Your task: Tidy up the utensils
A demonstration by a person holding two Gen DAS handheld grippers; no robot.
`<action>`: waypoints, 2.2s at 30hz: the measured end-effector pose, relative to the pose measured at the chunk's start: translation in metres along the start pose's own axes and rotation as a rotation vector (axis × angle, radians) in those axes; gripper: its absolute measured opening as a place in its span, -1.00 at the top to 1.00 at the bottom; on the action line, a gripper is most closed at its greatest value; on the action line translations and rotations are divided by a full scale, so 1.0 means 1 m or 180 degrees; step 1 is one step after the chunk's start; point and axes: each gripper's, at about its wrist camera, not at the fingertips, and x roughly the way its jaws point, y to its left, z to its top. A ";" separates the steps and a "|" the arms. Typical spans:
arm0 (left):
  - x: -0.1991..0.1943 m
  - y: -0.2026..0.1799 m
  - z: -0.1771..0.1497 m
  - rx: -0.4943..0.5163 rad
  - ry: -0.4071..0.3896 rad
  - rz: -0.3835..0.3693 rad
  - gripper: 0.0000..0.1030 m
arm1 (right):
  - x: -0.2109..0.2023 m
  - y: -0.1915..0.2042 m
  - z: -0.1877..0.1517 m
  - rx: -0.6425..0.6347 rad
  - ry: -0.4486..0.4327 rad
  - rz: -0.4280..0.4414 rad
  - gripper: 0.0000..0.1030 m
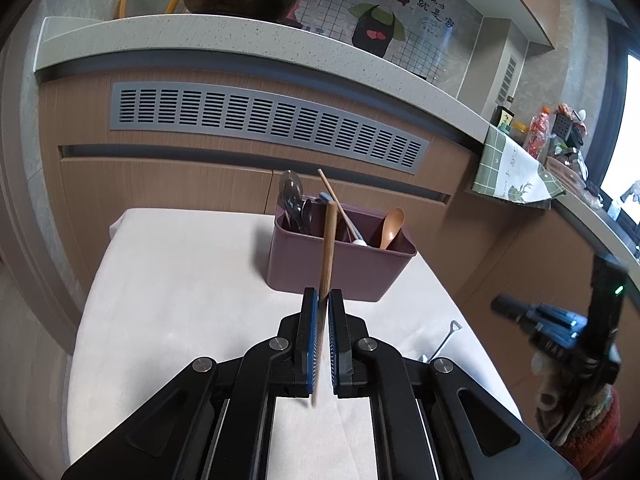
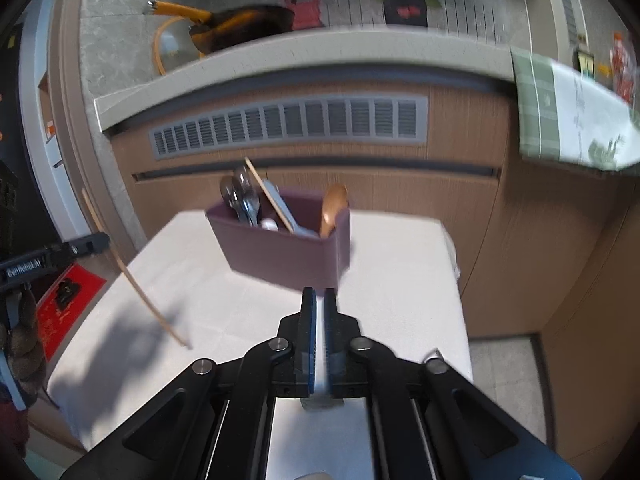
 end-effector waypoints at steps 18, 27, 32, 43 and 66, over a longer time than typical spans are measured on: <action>0.018 0.018 -0.013 -0.0151 0.0178 0.0108 0.90 | 0.049 -0.025 -0.071 -0.0551 0.0650 -0.0097 0.51; 0.064 0.075 -0.042 -0.0869 0.0680 0.0398 0.63 | 0.092 -0.095 -0.066 0.0996 0.0980 -0.0312 0.38; 0.081 0.095 -0.048 -0.1114 0.0810 0.0536 0.42 | 0.121 -0.080 -0.046 0.0967 0.0931 -0.0530 0.23; 0.140 0.101 -0.036 -0.1083 0.0938 0.0900 0.31 | 0.148 -0.050 -0.035 0.0509 0.0848 -0.0798 -0.10; 0.115 0.065 -0.060 -0.0193 0.1422 0.0510 0.20 | 0.164 -0.050 -0.019 0.0302 0.0830 -0.0779 0.59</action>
